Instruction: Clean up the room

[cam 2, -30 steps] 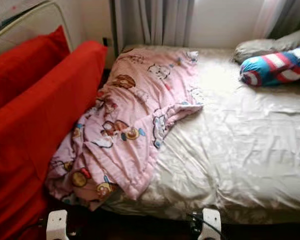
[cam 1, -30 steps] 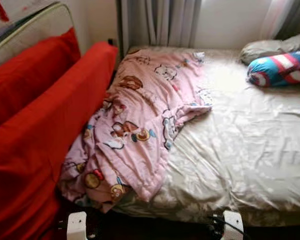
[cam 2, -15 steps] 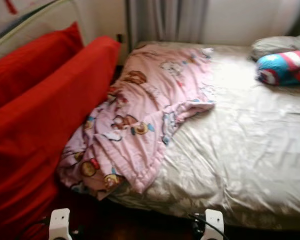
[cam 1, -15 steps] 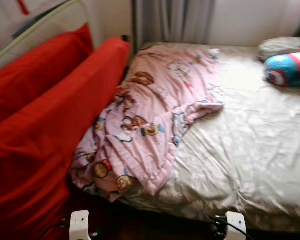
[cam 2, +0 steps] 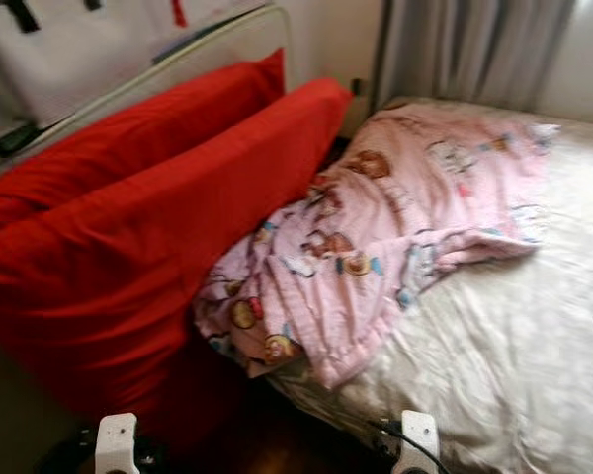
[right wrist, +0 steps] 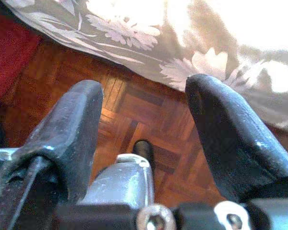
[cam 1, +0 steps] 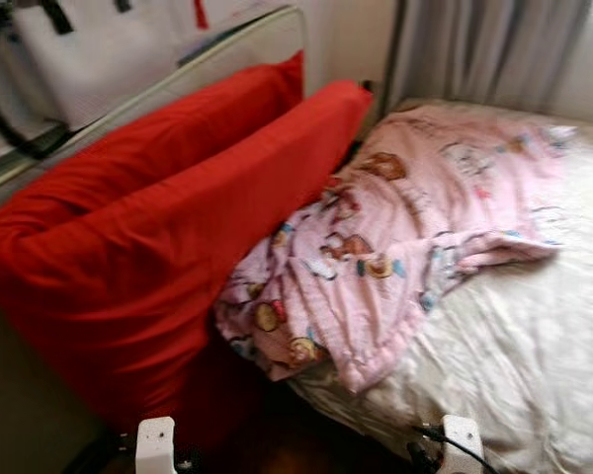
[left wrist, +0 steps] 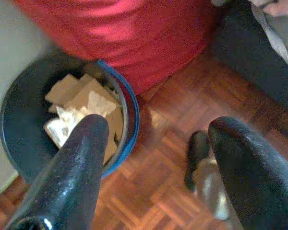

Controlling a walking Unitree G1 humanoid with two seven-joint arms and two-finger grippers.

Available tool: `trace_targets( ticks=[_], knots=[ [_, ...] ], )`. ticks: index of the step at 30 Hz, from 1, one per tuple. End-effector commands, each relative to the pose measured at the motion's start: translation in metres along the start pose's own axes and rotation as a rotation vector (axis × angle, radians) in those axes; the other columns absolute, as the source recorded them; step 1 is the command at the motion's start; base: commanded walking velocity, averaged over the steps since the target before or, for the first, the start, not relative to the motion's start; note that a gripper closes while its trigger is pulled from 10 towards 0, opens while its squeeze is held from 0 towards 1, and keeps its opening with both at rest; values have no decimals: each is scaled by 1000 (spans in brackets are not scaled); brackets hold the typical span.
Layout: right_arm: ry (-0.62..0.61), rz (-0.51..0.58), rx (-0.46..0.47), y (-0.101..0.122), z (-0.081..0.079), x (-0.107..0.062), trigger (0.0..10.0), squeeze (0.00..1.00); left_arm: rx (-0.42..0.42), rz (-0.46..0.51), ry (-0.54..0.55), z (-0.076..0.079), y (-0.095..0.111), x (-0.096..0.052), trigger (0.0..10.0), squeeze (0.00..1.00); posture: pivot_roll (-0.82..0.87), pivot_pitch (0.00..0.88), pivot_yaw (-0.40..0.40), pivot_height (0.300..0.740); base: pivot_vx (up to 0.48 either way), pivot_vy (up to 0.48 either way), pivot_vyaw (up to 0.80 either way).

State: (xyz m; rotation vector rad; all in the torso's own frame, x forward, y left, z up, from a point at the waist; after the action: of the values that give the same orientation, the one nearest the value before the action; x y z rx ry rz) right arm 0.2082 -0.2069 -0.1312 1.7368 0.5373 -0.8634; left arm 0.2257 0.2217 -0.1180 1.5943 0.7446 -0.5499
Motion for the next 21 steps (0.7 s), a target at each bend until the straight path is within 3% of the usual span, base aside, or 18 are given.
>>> trace_targets(
  ticks=[1,8,15,21],
  knots=[
    [23,5,-2,2,-8,2,10000,0,16,-22,3,-4,-7,-1,10000,0,-38,38,33,740,0,0,800],
    [23,2,-9,2,-8,2,10000,0,-1,-14,8,-4,-6,-2,10000,0,-38,45,32,740,0,0,780],
    [34,29,11,6,-9,2,10000,0,7,20,-12,-2,0,-1,10000,0,-47,57,25,740,0,0,118],
    [95,126,8,23,-15,0,10000,0,-33,131,-2,0,15,-4,10000,0,-46,68,6,740,0,0,0]
  ],
)
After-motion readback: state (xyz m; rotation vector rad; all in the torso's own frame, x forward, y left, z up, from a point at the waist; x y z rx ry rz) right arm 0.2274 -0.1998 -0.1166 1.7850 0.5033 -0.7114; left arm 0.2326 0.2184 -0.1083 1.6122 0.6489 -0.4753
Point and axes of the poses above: a point about 5 cm out from each wrist's last joint towards the gripper, its own x axis pointing out of the wrist towards the gripper, its own y axis along the axis of the wrist's last joint, z = x × y, the point moved 6 cm from there along x, pointing out of the wrist towards the gripper, and after that the axes turned 9 degrees about x, right-handed, at the moved point
